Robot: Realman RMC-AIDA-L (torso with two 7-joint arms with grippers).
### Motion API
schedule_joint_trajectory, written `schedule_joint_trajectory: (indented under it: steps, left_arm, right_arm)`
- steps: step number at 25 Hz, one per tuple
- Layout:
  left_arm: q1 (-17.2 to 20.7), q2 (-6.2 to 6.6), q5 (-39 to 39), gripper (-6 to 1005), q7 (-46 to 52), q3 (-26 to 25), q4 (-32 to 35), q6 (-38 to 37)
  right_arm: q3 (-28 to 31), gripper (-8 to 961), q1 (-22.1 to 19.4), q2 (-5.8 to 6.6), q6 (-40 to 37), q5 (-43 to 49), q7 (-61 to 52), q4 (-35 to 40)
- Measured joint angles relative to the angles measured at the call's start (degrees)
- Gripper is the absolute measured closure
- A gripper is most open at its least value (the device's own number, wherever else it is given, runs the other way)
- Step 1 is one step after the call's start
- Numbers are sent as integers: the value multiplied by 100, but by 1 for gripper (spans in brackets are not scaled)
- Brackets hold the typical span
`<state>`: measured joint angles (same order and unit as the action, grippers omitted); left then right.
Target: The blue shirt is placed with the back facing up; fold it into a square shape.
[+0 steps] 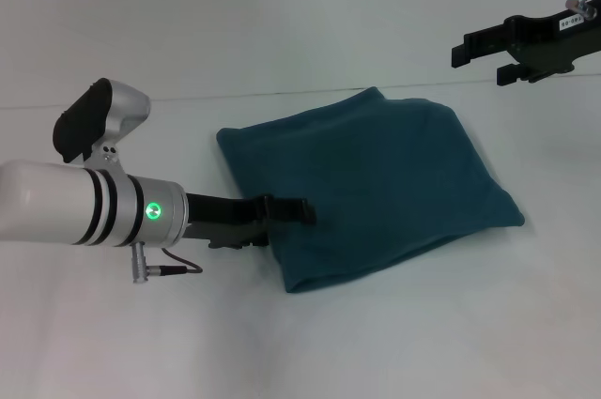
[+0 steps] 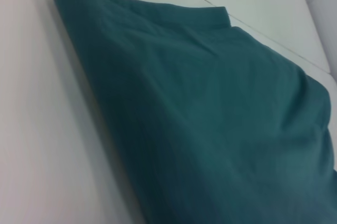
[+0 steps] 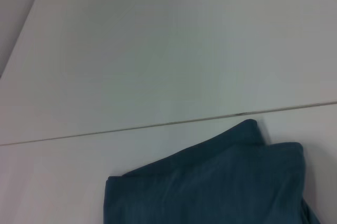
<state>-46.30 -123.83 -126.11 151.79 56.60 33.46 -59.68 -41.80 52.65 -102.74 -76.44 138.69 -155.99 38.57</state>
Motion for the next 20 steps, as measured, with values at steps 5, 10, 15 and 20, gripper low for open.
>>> schedule_joint_trajectory:
  steps: [5,10,15,20]
  left_arm:
    - [-25,6,-9,113,22,46,-73,136]
    - [-105,0,-11,90,24,141,-256,355]
    - [-415,-7,-11,89,6,202,-745,762]
    - [-480,-18,-2,101,-42,236,-676,730]
  right_arm:
    - [12,62,0,0,-16,0,10,-7]
    - [15,64,0,0,4,0,14,-7]
    - [15,65,0,-5,6,0,16,-7]
    - [15,66,-23,-8,7,-3,15,-7]
